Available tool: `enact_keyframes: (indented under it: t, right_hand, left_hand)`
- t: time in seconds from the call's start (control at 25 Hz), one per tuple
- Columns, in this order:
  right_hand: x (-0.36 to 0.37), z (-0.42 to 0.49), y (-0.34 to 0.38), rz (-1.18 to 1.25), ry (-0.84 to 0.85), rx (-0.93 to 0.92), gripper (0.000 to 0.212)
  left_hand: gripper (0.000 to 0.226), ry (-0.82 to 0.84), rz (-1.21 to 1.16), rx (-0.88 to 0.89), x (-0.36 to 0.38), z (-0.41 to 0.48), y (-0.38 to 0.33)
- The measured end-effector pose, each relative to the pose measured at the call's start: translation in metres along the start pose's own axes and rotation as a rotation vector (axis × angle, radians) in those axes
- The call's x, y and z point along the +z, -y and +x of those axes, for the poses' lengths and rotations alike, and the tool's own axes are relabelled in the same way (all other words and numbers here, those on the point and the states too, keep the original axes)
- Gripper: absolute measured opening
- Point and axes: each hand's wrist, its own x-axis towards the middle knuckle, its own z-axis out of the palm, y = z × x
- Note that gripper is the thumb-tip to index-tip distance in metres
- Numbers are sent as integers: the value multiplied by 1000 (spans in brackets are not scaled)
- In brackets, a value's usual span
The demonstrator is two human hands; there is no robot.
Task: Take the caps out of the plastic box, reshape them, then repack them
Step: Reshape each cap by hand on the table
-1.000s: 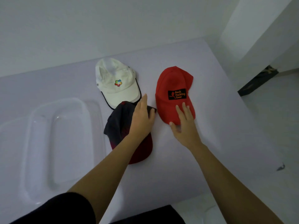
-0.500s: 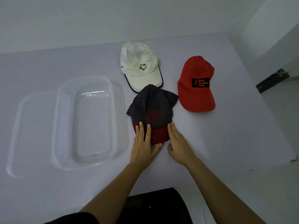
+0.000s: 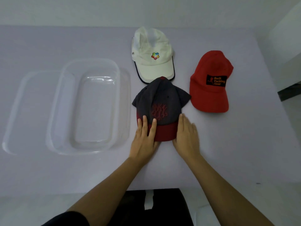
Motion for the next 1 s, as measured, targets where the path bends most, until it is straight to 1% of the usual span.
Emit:
enact_keyframes:
  t: [0.04, 0.12, 0.16, 0.2, 0.28, 0.32, 0.4, 0.44, 0.48, 0.56, 0.6, 0.68, 0.76, 0.88, 0.92, 1.0]
  right_hand:
    - [2, 2, -3, -82, -10, -25, 79]
    - [3, -1, -3, -232, -13, -56, 78]
    - [1, -3, -1, -273, -9, -52, 78]
    - [-1, -5, 0, -286, -5, -37, 78]
    - [-6, -7, 1, -264, 14, 2, 78]
    - [-8, -6, 1, -254, 13, 8, 76]
    - [-12, -4, 0, -242, -16, -18, 69]
    - [-15, -3, 0, -227, -35, -36, 65]
    - [-20, -2, 1, -207, -51, -55, 61]
    - [-29, -4, 6, -175, -73, -92, 52]
    - [-33, -5, 9, -159, -71, -101, 46]
    - [-33, -8, 9, -121, -26, -92, 38]
    - [-32, -13, 7, -46, 62, -17, 45]
    - [-38, -16, 10, 189, 141, 133, 66]
    - [-40, -16, 12, 259, 144, 113, 73]
    - [-44, -17, 15, 360, 154, -41, 81]
  left_hand:
    - [67, -6, 28, 11, -2, 2, -1]
    - [54, -24, 101, 44, -3, 7, -5]
    - [47, -40, 113, 42, -5, 11, -8]
    - [47, -60, 110, 25, -5, 15, -12]
    - [61, -62, 81, -12, -5, 16, -21]
    - [63, -47, 89, -6, -4, 14, -23]
    - [57, -30, 99, 12, -5, 11, -25]
    - [58, -26, 82, 5, -6, 10, -25]
    - [61, -7, 48, -20, -11, 11, -26]
    - [80, 13, -6, -67, -17, 11, -28]
    - [83, 21, -22, -72, -19, 10, -29]
    - [74, 59, -34, -68, -23, 8, -32]
    - [71, 63, -9, -86, -28, 4, -39]
    - [74, 50, -5, -103, -31, -4, -46]
    - [73, 61, 0, -109, -31, -6, -43]
    - [76, 59, -57, -137, -34, -9, -33]
